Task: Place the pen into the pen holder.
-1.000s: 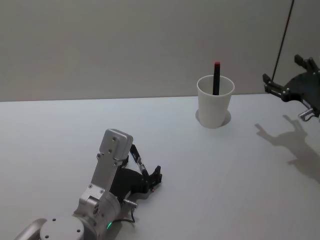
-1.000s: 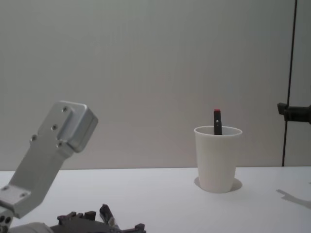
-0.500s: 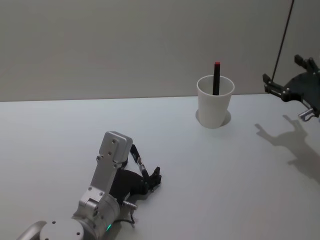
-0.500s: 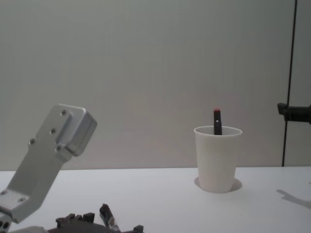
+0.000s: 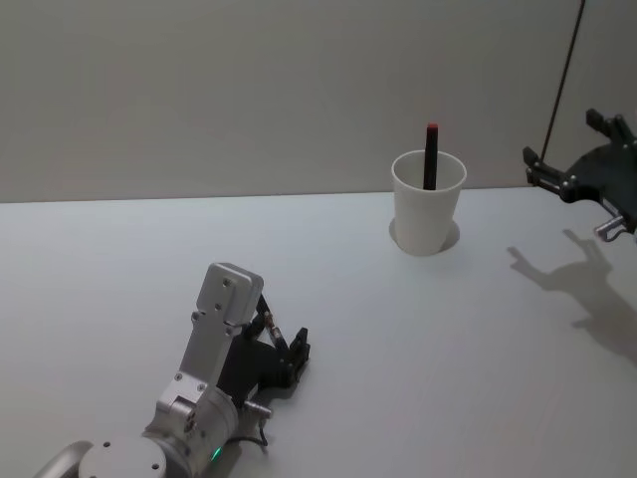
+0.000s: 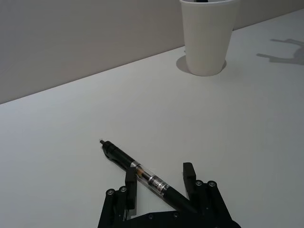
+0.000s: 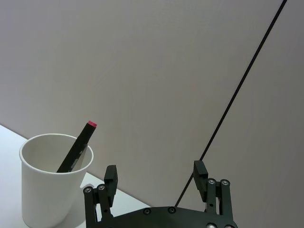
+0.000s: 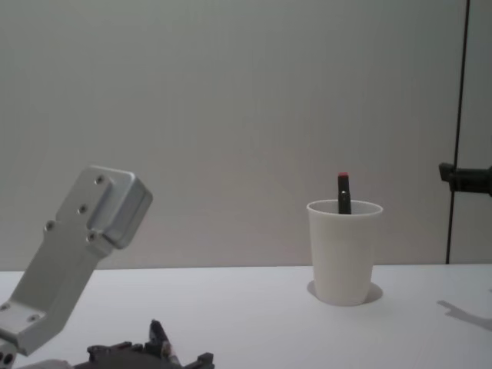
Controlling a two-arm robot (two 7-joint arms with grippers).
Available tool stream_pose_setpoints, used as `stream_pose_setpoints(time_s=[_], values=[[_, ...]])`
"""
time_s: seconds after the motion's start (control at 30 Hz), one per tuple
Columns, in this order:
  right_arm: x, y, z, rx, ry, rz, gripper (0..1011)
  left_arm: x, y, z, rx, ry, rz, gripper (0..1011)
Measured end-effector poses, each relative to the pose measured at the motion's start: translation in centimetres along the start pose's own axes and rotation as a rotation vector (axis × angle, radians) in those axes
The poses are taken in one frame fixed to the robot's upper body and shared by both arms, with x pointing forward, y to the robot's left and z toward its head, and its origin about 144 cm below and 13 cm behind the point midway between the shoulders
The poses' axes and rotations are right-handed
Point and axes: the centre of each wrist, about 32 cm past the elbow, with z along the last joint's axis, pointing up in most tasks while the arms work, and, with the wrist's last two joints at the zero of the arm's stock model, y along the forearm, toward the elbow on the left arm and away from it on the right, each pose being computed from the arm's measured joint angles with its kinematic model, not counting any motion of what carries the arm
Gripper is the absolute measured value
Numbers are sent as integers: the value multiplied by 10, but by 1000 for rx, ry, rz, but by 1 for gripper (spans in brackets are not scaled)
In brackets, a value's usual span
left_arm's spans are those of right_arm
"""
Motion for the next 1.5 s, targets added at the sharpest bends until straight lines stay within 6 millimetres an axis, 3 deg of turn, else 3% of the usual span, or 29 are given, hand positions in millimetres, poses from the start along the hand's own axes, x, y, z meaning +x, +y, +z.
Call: stream_pose_setpoints(time_s=[0.37,1.1,1.5], values=[[0,0,0,0,0,0,1002,0,0,0,-1,-1,1,303],[0,0,0,0,0,0,1002,0,0,-1,2,0,2,158],[0,0,0,0,0,0,1002,0,0,-1,2,0,2,139]])
